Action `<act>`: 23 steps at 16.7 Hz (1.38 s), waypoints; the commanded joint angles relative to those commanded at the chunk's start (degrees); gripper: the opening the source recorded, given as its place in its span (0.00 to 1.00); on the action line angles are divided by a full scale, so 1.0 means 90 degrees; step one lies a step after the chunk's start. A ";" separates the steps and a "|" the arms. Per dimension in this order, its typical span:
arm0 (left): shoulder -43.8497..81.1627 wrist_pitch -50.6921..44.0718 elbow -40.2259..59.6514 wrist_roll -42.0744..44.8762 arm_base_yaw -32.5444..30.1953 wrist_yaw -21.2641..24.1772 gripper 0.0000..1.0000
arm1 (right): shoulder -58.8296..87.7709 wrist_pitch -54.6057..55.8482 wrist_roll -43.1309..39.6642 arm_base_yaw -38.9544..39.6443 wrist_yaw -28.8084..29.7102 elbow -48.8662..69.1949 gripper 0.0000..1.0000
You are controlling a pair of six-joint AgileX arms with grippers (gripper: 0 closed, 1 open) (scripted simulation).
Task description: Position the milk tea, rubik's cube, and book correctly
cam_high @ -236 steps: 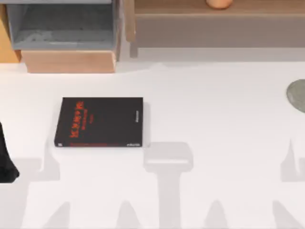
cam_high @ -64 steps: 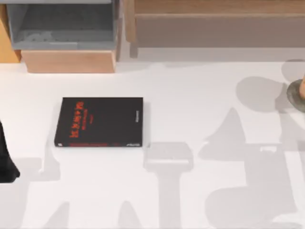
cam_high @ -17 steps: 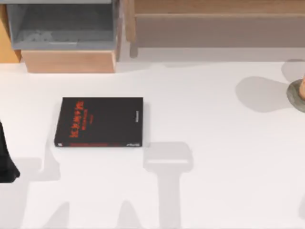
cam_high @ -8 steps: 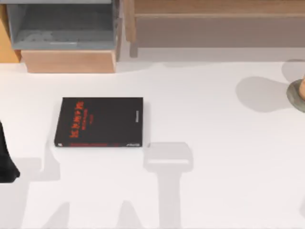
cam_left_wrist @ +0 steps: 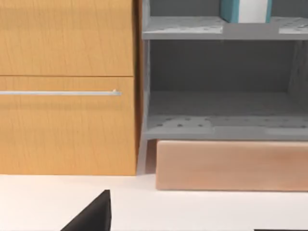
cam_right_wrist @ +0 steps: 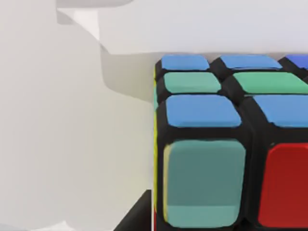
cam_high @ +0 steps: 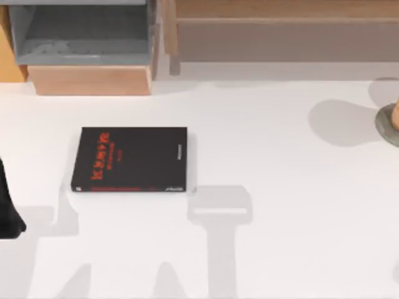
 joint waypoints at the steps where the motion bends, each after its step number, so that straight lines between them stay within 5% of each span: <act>1: 0.0000 0.0000 0.0000 0.0000 0.0000 0.0000 1.00 | 0.0000 0.0000 0.0000 0.0000 0.0000 0.0000 0.17; 4: 0.0000 0.0000 0.0000 0.0000 0.0000 0.0000 1.00 | 0.0000 0.0000 0.0000 0.0000 0.0000 0.0000 0.00; 23: 0.0000 0.0000 0.0000 0.0000 0.0000 0.0000 1.00 | -0.0288 -0.0864 0.0004 -0.0004 0.0002 0.0558 0.00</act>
